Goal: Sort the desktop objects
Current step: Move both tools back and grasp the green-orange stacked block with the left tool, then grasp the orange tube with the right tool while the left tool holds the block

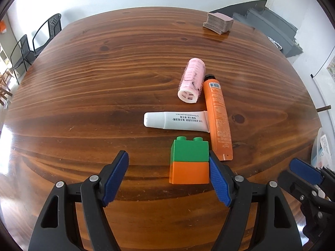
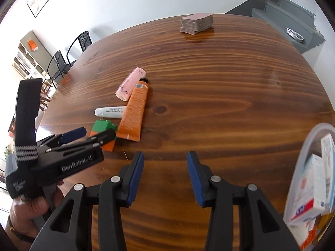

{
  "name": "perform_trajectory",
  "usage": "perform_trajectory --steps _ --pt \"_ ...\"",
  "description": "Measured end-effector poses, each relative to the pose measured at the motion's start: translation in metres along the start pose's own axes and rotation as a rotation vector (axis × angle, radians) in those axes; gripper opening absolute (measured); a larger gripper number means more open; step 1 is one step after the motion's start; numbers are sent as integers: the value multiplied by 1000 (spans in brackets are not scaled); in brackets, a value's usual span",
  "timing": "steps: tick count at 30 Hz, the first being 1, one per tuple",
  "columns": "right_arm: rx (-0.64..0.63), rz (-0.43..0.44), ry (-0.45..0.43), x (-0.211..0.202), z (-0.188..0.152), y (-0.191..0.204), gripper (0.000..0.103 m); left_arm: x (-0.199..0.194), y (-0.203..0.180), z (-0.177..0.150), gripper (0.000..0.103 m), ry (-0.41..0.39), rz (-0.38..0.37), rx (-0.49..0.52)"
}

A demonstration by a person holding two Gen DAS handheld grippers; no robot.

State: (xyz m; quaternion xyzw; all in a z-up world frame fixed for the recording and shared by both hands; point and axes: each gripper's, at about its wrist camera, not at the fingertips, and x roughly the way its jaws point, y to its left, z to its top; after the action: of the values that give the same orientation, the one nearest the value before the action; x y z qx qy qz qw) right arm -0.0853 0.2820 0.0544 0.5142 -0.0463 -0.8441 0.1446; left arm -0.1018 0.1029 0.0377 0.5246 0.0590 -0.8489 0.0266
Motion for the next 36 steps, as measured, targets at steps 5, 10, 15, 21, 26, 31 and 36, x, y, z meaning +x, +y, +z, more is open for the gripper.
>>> perform_trajectory --steps 5,10,15,21,26,31,36 --pt "-9 4 -1 12 12 8 47 1 -1 -1 35 17 -10 20" --pt "-25 21 0 28 28 18 47 -5 8 -6 35 8 -7 -4" --pt "-52 38 13 46 44 32 47 -15 21 -12 35 -9 16 -21" --pt "-104 52 21 68 64 56 47 -26 38 -20 35 -21 31 -61" --pt "-128 43 19 81 76 66 47 -32 54 -28 35 -20 46 -106" --pt "-164 2 35 95 81 71 47 -40 65 -32 35 -32 63 -128" --pt "-200 -49 39 102 81 76 47 -46 71 -32 35 -43 68 -139"
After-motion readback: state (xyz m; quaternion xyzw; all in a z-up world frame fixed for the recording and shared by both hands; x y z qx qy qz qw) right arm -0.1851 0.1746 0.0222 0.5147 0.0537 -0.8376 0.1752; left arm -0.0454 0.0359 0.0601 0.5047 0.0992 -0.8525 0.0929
